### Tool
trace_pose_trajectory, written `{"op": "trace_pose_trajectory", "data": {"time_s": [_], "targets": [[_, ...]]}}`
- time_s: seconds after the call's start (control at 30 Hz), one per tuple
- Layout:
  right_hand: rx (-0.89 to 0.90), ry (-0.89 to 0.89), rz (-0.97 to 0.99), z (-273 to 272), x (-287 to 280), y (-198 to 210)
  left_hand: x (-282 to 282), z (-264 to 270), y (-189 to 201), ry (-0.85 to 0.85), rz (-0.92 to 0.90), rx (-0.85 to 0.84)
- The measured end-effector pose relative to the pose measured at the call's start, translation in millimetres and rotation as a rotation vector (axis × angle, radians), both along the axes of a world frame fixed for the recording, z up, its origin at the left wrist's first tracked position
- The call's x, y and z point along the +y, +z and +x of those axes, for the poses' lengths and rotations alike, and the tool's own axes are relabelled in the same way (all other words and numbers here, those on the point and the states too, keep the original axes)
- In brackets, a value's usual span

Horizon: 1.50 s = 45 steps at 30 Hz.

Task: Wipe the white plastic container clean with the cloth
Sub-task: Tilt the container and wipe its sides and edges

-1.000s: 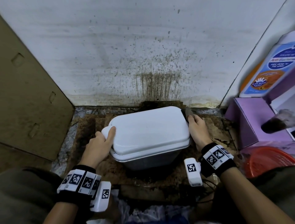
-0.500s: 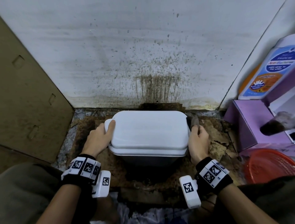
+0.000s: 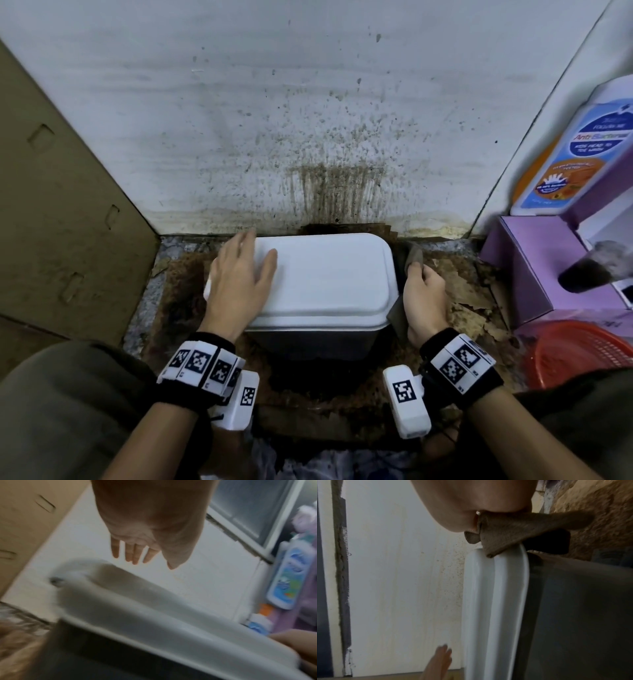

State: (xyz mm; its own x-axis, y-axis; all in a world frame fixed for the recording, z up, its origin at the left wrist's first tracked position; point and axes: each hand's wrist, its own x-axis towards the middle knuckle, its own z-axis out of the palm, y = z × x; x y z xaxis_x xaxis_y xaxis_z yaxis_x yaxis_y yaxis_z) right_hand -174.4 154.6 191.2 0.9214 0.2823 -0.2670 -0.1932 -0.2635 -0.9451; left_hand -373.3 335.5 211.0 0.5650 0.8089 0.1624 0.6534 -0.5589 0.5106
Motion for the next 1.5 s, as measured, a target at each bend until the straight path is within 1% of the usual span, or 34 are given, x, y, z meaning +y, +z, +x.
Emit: {"op": "trace_pose_trajectory", "data": {"time_s": [0.1, 0.2, 0.37, 0.53, 0.63, 0.7, 0.77, 0.83, 0.9, 1.07, 1.17, 1.27, 1.4, 1.5], "targets": [[0.066, 0.034, 0.073, -2, 6, -2, -18, 19, 8, -0.177, -0.011, -0.070], [0.159, 0.082, 0.148, -7, 16, 0, -34, 36, 14, -0.277, -0.005, -0.102], [0.294, 0.212, 0.298, -23, 31, 15, -41, 48, 17, -0.298, 0.022, -0.136], [0.427, 0.303, 0.435, -46, 45, 24, -29, 41, 12, -0.253, 0.073, -0.022], [0.446, 0.281, 0.473, -51, 51, 25, -20, 30, 13, -0.228, 0.096, 0.001], [0.439, 0.203, 0.507, -49, 56, 24, -15, 22, 15, -0.219, 0.064, -0.016], [0.431, 0.087, 0.575, -44, 60, 23, -9, 16, 17, -0.216, 0.034, -0.037], [0.403, 0.008, 0.632, -38, 63, 21, -4, 10, 18, -0.213, 0.014, -0.059], [0.338, 0.016, 0.635, -38, 66, 17, 1, 4, 19, -0.210, 0.003, -0.080], [0.137, 0.185, 0.515, -71, 78, 13, 12, -6, 16, -0.189, -0.022, -0.120], [-0.003, 0.342, 0.442, -100, 86, 13, 14, -9, 14, -0.183, -0.027, -0.138], [-0.081, 0.485, 0.369, -118, 95, 10, 16, -12, 14, -0.176, -0.032, -0.145], [-0.173, 0.556, 0.245, -131, 100, -1, 20, -18, 13, -0.162, -0.029, -0.155], [-0.334, 0.614, 0.174, -136, 96, -12, 20, -20, 12, -0.149, -0.025, -0.175]]}}
